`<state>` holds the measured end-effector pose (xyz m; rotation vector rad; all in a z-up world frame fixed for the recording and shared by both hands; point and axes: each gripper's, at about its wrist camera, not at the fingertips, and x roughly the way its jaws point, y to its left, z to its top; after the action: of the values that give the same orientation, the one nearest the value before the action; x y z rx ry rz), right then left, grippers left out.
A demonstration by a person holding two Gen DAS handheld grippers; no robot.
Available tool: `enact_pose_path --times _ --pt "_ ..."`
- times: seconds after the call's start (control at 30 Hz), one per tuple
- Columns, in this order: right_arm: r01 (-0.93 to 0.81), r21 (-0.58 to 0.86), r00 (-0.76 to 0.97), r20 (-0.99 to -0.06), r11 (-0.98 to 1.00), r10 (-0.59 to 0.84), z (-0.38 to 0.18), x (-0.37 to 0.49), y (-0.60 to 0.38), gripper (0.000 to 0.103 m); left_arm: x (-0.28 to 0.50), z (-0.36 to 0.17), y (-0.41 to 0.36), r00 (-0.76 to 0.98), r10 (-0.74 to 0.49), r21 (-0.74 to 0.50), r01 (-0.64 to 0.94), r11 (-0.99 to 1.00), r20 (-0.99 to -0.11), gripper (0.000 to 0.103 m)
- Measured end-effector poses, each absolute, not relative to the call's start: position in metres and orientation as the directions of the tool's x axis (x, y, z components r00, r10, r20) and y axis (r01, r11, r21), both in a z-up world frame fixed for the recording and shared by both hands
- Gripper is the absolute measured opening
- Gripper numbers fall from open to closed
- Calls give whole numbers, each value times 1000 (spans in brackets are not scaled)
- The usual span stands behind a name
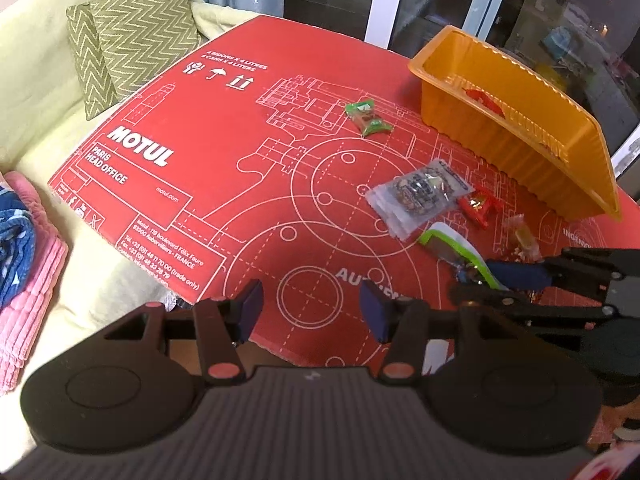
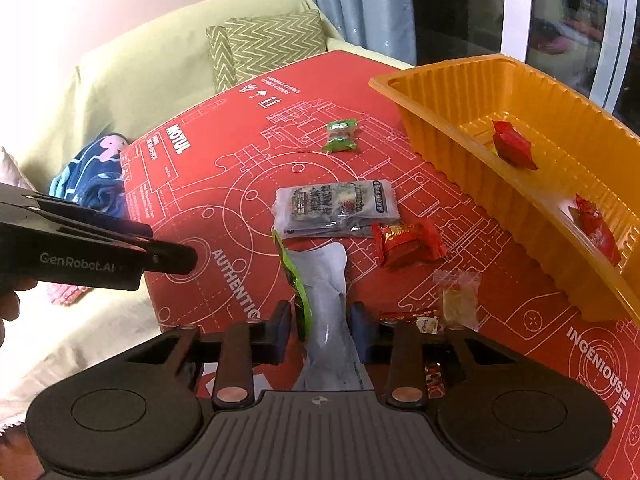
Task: Organize snacks
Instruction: 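Grasp the white pouch with the green strip with the right tool, then grasp the red-and-white candy packet with the left tool while the right tool holds the white pouch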
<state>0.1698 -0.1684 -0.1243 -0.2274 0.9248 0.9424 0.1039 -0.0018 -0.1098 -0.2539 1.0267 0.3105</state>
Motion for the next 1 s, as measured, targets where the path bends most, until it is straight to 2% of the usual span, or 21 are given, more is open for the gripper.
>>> enact_pose_path --times 0.07,0.13,0.2,0.6,1.0 --pt "-775 205 257 -763 598 594 -124 170 -168 34 105 -110 -2 478 133 -60 -366 929 -868 51" --pt "-781 185 268 -764 597 587 -125 169 -166 28 106 -110 -2 478 132 -59 -364 930 -868 51" --pt "-790 170 272 -764 589 586 -125 167 -166 27 107 -110 -3 480 132 -58 -360 931 -867 51" --pt "-748 201 331 -713 632 619 -100 162 -202 27 110 -106 -10 507 124 -48 -314 948 -853 51" --pt "-596 232 430 -717 769 549 -87 164 -275 27 126 -108 -57 541 18 -97 -184 978 -841 51"
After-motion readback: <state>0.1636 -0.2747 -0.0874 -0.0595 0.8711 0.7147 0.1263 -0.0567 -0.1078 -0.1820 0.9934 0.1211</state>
